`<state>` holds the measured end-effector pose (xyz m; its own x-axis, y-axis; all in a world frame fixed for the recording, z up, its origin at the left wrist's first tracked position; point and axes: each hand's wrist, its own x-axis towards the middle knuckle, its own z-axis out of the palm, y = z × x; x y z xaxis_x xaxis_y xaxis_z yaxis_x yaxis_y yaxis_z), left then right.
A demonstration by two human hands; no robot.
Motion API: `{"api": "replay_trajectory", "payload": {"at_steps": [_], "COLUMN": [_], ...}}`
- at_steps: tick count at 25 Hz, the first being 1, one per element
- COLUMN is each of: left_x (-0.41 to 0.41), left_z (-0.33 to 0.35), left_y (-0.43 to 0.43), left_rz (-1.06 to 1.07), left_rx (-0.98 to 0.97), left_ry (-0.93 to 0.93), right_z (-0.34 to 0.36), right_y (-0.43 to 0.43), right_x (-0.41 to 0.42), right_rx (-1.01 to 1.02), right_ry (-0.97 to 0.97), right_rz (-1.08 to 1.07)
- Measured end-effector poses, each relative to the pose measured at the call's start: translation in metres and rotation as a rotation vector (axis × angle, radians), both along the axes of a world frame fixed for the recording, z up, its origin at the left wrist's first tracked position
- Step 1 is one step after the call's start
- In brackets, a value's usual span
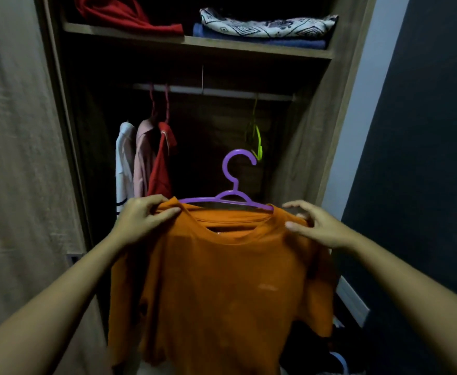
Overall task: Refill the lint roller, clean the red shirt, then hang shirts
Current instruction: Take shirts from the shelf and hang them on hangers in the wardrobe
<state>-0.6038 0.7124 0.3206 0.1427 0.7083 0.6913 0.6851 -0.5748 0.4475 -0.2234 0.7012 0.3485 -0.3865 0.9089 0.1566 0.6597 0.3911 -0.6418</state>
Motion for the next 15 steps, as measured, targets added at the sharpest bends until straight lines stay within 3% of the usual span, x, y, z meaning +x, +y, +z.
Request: {"api": "replay_trajectory", "payload": {"at_steps": [7,10,12,15], "left_x": [-0.012,-0.02,-0.025,-0.03], "left_z": [0.029,0.035,0.033,0.034], "left_y": [-0.003,-0.007,-0.013,-0.019], "left_rz": [-0.018,-0.035,-0.035,-0.011], "left_rx": [-0.04,-0.055,-0.069,-0.097], "left_ry": [0.2,0.226,0.181,0.016], "right_z": [-0.014,-0.004,0.001,0.004], "right_y": [0.004,0.006,0.009,0.016], "right_x": [-0.019,-0.022,-0.021,-0.021], "right_rx": [0.036,-0.214,-0.277,-0.151], "right_ry": [0.335,0.486,0.413,0.262], "right_rz": [-0.158,-0.232,-0.254,-0.224]}}
